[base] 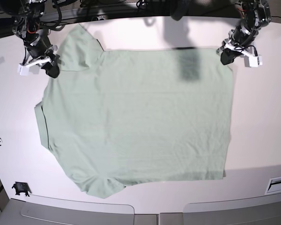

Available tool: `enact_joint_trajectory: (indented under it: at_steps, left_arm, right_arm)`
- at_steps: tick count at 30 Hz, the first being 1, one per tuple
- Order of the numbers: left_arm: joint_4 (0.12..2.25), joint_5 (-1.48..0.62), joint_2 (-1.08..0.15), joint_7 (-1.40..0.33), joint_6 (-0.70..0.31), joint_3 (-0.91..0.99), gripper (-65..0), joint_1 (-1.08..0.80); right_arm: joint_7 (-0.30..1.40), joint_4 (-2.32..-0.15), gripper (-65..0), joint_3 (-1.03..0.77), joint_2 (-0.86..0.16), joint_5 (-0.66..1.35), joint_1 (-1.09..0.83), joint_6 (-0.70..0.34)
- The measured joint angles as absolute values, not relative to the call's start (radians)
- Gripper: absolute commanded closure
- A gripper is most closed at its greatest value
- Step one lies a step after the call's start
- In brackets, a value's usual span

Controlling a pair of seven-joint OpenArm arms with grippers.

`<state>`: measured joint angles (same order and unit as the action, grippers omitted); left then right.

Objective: Fold the T-shirt properly
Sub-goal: 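Lift both shoulder corners and drag the shirt toward the robot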

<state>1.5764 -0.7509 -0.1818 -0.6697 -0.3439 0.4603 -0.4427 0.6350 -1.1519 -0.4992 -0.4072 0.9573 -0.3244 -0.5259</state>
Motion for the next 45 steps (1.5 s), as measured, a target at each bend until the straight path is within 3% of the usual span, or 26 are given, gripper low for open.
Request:
enact_joint_trajectory:
  at_steps: [7, 19, 27, 33, 45]
  left_arm:
    - [1.661, -0.742, -0.183, -0.706, -0.395, 0.46, 0.0, -0.525]
    - [1.99, -0.707, -0.181, -0.761, -0.393, 0.46, 0.0, -0.783]
    - [2.075, -0.726, -0.181, -0.749, -0.405, 0.459, 0.0, -0.808]
    - [2.072, -0.745, -0.181, -0.725, -0.416, 0.459, 0.0, -0.736]
    - [1.93, -0.687, -0.181, -0.68, -0.418, 0.459, 0.0, -0.517]
  right_arm:
    - [0.729, -1.151, 0.0, -0.61, -0.398, 0.986, -0.336, -0.566]
    - [0.897, -1.141, 0.0, -0.845, -0.426, 1.244, -0.528, -0.625]
    - [0.978, -1.182, 0.0, -0.939, -0.424, 1.422, -0.562, -0.685]
    - [0.978, -1.248, 0.0, -0.933, -0.424, 1.409, -0.497, -0.685]
    - [0.791, -1.251, 0.0, -0.647, -0.424, 1.047, -0.258, -0.686]
